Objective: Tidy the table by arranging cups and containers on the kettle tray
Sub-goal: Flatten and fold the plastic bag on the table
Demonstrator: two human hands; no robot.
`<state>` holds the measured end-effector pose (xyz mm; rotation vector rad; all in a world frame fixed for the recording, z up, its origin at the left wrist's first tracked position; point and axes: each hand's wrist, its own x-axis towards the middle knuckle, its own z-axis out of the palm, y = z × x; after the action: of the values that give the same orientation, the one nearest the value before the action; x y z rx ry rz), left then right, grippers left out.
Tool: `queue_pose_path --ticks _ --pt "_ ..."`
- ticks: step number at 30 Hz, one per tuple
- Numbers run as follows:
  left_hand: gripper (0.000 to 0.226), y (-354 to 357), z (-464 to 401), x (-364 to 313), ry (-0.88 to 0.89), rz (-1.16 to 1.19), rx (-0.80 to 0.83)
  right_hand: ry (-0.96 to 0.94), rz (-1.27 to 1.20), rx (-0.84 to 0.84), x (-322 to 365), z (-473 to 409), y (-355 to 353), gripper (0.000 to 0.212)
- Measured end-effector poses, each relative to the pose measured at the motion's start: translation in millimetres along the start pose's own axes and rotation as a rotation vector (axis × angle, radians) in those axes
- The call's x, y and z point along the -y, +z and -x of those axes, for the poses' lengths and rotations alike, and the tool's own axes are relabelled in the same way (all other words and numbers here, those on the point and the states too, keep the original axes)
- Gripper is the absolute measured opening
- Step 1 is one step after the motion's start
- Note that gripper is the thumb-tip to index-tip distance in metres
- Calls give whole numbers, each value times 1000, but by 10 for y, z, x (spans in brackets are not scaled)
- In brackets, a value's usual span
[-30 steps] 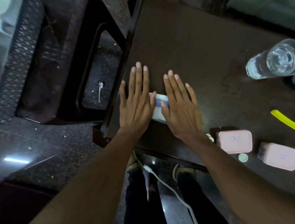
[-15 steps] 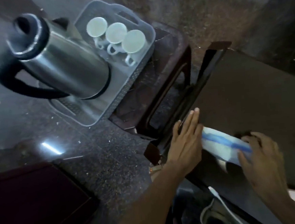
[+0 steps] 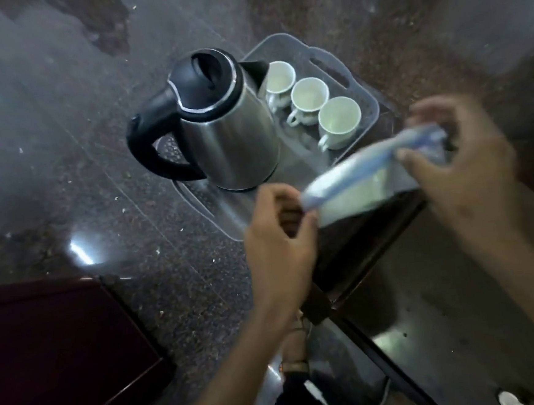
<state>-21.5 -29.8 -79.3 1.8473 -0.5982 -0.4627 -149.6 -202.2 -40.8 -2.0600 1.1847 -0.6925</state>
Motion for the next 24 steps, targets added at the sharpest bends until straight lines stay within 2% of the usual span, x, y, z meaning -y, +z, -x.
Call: queue_pose_path --ticks 2,4,8,11,15,18,20,22,24 --pt "28 -309 -252 13 -41 -47 -83 -98 -15 45 350 -321 395 46" --pt "24 -488 -394 63 -61 -206 -79 -118 43 117 514 -494 751 41" --pt "14 -650 -549 244 -30 -638 73 -134 222 261 502 -543 1295 33" --pt "10 -647 -628 302 35 -819 188 -195 343 326 391 -496 1399 33" --pt "24 -627 -692 349 74 -1086 281 -292 510 389 365 -489 1408 30" --pt "18 -622 -702 284 58 -1130 290 -392 633 415 381 -464 1367 37" --pt "12 -602 -672 201 81 -1073 250 -422 652 354 401 -428 1339 40" --pt "11 -556 -626 151 129 -950 247 -394 579 302 425 -359 1341 32" --pt "13 -493 -631 137 119 -824 328 -326 505 361 436 -279 1364 24"
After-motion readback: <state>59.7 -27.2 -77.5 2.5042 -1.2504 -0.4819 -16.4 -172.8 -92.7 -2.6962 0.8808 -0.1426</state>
